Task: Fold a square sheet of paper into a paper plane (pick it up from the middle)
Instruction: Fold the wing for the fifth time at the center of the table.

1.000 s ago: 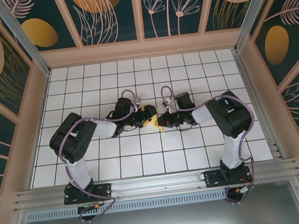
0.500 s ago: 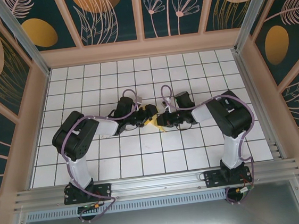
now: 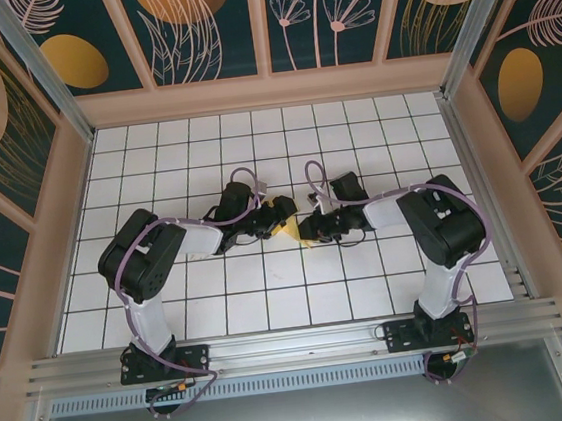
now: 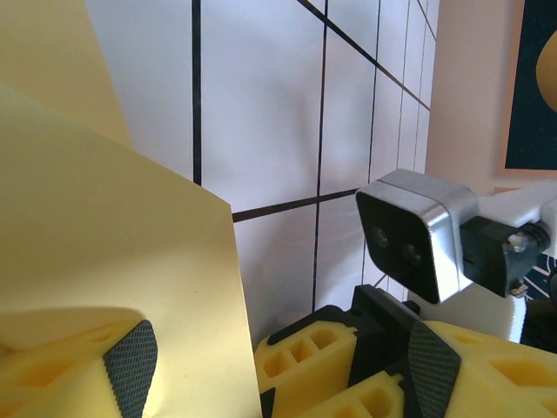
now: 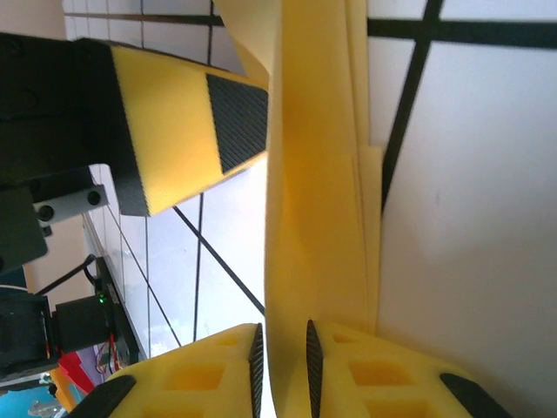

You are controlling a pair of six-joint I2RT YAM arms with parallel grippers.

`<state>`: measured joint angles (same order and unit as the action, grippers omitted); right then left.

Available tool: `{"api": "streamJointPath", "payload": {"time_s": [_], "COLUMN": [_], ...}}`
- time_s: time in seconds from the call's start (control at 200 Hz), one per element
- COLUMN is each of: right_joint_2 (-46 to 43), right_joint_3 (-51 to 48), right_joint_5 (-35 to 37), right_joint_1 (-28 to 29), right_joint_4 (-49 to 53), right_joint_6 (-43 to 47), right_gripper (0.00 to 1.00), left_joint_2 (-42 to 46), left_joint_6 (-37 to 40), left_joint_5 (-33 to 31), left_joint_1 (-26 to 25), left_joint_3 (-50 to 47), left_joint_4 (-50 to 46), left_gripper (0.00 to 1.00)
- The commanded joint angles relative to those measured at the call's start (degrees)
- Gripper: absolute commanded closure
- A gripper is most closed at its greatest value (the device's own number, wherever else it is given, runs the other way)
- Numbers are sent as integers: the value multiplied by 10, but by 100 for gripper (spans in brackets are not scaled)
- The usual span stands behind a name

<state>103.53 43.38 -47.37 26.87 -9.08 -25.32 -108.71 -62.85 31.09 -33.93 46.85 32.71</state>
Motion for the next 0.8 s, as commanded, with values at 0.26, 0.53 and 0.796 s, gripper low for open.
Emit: {"api": "streamJointPath", "payload": {"time_s": [0.26,0.53,0.796], "right_joint_2": [44,23,0], "right_joint_3": [-2,6,0], "right_joint_5": [43,44,45], "right_joint_1": [0,0,5], "right_joint_4": [30,41,77], "right_joint_6": [25,27,57], "right_gripper": [89,87,83], "left_joint_2": [-4,-3,-10], "left_joint_6": [4,4,-4], "left_joint_5": [-68,-88,-101], "left_joint_1": [2,1,2], "left_joint_3": [-9,-6,-4], "left_joint_4": [-94,-121,-139], "left_gripper": [23,26,37]}}
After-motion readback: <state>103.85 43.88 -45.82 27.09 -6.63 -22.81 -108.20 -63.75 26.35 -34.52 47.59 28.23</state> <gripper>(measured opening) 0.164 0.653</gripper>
